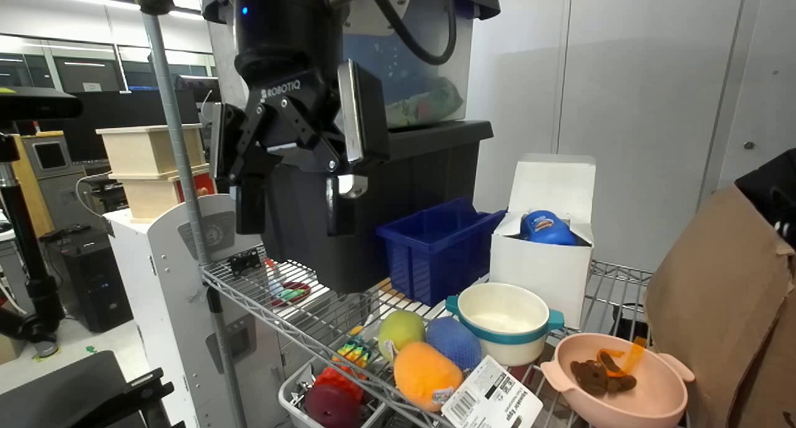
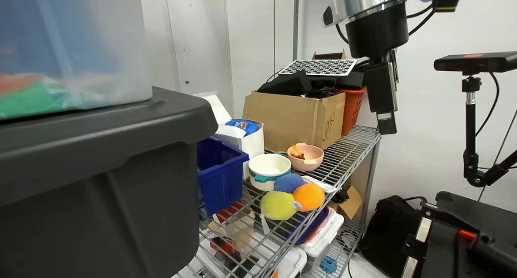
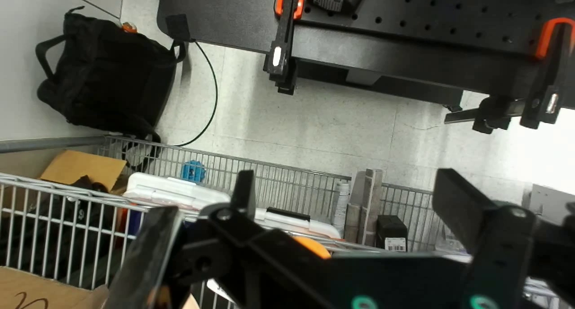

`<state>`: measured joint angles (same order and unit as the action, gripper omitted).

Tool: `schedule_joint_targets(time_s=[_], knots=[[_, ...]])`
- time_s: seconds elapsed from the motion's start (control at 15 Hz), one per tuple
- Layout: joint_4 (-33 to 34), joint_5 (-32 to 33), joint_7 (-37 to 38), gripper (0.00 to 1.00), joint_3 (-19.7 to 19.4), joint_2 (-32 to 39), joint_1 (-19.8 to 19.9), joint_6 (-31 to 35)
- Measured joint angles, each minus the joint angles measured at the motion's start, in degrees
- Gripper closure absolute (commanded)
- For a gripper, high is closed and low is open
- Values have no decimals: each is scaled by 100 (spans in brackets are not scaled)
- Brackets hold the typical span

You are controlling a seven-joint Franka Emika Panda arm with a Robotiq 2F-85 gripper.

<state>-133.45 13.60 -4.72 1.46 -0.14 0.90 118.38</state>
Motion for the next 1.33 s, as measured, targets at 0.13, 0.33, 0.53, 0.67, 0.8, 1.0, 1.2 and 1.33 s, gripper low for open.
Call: schedule_joint_targets(time_s=[0.13,0.33,0.53,0.67,0.8,1.0,1.2,1.33], knots=[[0,0,0,0,0,13,-1,0],[12,0,0,0,-4,15,1,0],[47,0,-1,0,-28,16,6,0],[78,0,-1,0,-51,25,14,0],[131,-1,-3,0,-90,47,16,0],[183,-6,-8,0,-115,60,17,0],[186,-10,-8,0,-115,60,17,0],[186,-11,-8,0,-115,60,17,0]])
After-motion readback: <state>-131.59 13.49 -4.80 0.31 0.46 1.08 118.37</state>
